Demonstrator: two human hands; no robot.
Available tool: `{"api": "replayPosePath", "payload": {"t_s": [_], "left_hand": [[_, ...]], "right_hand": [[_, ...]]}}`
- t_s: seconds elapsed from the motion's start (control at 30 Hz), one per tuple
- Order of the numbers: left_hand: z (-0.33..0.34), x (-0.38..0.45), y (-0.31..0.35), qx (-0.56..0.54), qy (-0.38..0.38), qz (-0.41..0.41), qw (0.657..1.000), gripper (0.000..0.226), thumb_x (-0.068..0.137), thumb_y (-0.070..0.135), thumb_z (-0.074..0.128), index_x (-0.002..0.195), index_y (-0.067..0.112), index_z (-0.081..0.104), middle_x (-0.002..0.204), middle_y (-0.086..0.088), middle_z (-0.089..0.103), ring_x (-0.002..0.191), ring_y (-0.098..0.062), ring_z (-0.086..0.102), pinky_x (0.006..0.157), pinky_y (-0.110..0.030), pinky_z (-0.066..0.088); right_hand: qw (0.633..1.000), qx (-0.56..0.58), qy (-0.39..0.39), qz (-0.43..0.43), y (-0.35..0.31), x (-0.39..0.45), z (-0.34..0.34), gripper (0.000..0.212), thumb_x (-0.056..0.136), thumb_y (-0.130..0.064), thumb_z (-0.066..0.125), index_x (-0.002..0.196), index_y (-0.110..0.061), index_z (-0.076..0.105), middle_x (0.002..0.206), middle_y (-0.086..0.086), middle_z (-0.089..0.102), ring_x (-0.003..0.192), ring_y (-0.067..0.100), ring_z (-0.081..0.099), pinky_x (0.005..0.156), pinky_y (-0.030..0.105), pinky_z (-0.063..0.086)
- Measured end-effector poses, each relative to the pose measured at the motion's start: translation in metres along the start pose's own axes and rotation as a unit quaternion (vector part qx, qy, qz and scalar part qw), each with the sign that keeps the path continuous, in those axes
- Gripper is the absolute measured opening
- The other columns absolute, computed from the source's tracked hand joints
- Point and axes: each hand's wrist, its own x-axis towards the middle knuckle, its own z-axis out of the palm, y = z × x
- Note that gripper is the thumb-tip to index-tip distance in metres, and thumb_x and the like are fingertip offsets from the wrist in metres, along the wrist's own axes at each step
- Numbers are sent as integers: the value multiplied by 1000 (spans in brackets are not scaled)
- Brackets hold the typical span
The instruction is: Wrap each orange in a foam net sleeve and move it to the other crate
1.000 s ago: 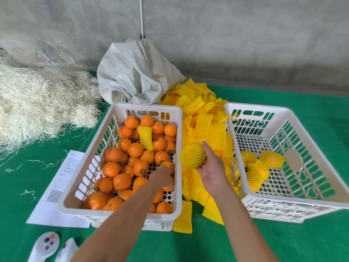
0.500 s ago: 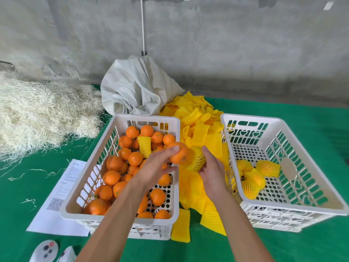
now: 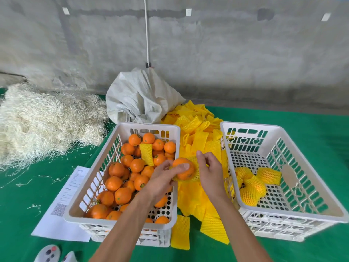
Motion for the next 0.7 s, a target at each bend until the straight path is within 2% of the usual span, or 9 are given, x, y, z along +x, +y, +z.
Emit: {"api": "replayPosePath", "payload": {"t_s": [0.07,0.2,0.33,0.4,0.47,0.53,0.6,0.63,0.7], "left_hand": [[6,-4,-1,34,55,0,998,63,58,57,98,87,22,55,102,-12,62,89,-26,58,75,-42,43],[16,-10,-4,102,113,-3,988,72,57,60,94,99,20,52,92,-2,61,80,-16,58,70,-36,47],[21,-9,0,159,148,-34,976,69,75,47,91,115,18,43,89,-5,62,66,-11,61,63,-28,52],[22,-7,3,135,162,-14,977,79,77,38,92,125,15,33,101,-11,61,62,-11,66,58,-24,58],[22,-7,5,95,155,15,983,83,82,28,89,135,19,26,115,-18,61,71,-23,75,63,-33,64],[24,-5,6,96,134,50,985,68,90,21,81,141,20,36,107,-17,72,78,-28,78,65,-38,65],[26,-3,6,116,131,84,981,49,95,11,71,140,15,52,95,-11,78,81,-29,78,67,-42,66],[27,-1,6,114,139,101,979,44,95,3,66,137,14,57,93,-12,77,82,-33,77,69,-45,66],[30,1,7,108,140,138,974,47,93,-9,58,132,17,64,94,-17,74,84,-43,71,72,-51,64]], "right_hand": [[991,-101,19,-90,0,1,2,34,105,-38,53,80,-15,47,63,-3,42,56,7,32,48,29,31],[946,-240,35,-217,-1,0,8,31,105,-32,52,88,-7,53,81,2,51,64,20,46,49,40,43],[867,-343,57,-356,1,-4,13,35,107,-35,53,85,-8,59,84,4,53,61,18,49,42,27,45],[838,-350,65,-413,4,-1,9,34,107,-35,55,85,-9,60,82,4,52,64,17,48,44,25,47],[824,-347,69,-443,6,0,6,33,105,-34,59,84,-9,63,81,4,52,64,16,47,44,25,47],[811,-346,73,-466,5,1,3,32,104,-33,63,83,-8,65,79,4,53,63,16,49,44,23,47],[822,-310,72,-472,3,0,2,35,104,-33,62,79,-8,63,75,3,51,59,15,46,42,22,41],[847,-276,67,-449,1,-2,1,39,106,-34,58,75,-9,60,72,0,48,56,14,41,40,24,36],[914,-224,71,-331,-4,-6,-3,48,109,-41,47,70,-13,51,67,-9,40,54,10,34,44,25,26]]}}
